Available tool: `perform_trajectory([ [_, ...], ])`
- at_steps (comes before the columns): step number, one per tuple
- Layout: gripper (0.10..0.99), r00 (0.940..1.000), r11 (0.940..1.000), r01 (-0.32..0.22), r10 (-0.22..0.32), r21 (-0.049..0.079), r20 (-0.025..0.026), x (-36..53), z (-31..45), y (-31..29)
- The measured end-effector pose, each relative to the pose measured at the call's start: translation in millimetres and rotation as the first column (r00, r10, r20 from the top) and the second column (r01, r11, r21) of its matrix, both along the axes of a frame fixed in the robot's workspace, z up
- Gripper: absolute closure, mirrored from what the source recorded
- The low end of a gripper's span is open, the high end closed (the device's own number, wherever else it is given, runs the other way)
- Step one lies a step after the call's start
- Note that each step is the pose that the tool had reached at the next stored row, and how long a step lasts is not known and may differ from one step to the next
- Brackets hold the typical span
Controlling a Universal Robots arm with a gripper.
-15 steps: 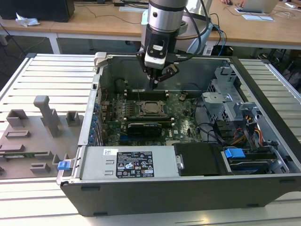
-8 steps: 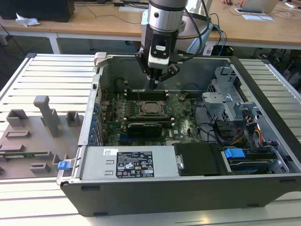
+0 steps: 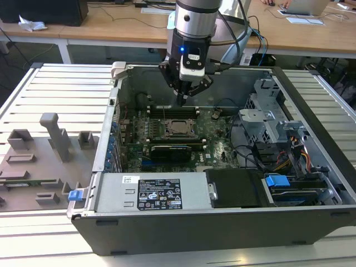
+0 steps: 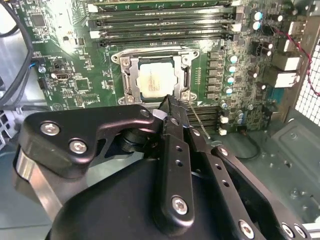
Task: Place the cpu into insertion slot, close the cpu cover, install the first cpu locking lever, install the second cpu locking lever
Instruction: 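Install the first cpu locking lever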
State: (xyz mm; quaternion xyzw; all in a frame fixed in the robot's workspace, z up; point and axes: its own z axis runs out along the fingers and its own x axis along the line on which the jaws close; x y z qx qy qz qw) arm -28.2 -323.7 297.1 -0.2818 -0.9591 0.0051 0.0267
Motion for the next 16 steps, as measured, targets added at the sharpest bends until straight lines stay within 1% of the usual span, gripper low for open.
perform_trajectory([
  [4, 0.98, 0.9993, 0.9993, -0.037, 0.037, 0.0, 0.0, 0.0, 0.0, 0.0],
  [6, 0.98, 0.9972, 0.9972, -0.075, 0.075, 0.0, 0.0, 0.0, 0.0, 0.0],
  [9, 0.98, 0.9937, 0.9937, -0.112, 0.112, 0.0, 0.0, 0.0, 0.0, 0.0],
  [11, 0.98, 0.9872, 0.9872, -0.16, 0.16, 0.0, 0.0, 0.0, 0.0, 0.0],
  [13, 0.98, 0.9834, 0.9834, -0.182, 0.182, 0.0, 0.0, 0.0, 0.0, 0.0],
  [14, 0.98, 0.9798, 0.9798, -0.2, 0.2, 0.0, 0.0, 0.0, 0.0, 0.0],
  [16, 0.98, 0.9708, 0.9708, -0.24, 0.24, 0.0, 0.0, 0.0, 0.0, 0.0],
])
